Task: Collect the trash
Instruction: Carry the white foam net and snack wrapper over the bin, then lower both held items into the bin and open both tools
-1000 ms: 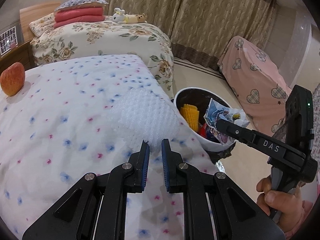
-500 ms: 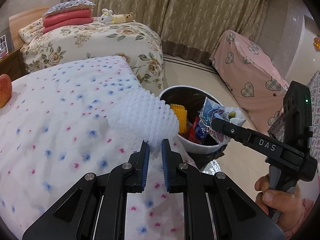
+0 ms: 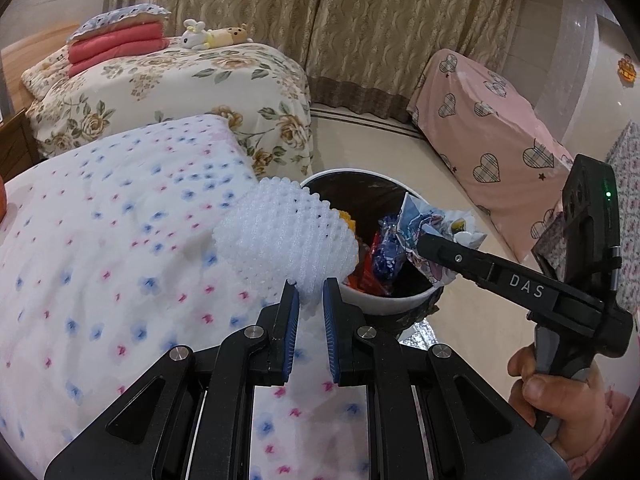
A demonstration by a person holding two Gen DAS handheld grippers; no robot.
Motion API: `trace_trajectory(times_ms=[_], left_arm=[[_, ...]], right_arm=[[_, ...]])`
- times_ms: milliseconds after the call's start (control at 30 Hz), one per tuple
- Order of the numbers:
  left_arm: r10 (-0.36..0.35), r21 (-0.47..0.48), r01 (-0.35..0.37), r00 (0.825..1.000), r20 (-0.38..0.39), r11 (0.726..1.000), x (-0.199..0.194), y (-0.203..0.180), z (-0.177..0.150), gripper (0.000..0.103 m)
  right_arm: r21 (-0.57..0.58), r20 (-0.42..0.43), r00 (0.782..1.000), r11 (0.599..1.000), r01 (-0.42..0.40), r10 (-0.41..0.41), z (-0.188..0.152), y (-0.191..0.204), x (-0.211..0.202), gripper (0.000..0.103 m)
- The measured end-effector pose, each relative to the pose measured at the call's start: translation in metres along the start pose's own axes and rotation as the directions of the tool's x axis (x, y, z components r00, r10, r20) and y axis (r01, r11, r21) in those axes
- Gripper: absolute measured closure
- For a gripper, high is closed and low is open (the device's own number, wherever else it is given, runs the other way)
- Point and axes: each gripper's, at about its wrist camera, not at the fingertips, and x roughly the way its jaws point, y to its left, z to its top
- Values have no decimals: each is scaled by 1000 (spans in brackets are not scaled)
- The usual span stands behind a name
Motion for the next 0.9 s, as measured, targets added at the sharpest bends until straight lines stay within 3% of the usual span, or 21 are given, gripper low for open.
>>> trace_trajectory(times_ms=[900], left_arm=[[2,61,-1,1000,-23,998,23,-29,16,91]], right_arm=[[19,-2,1000,1000,12,-12,15,-27,6,73]])
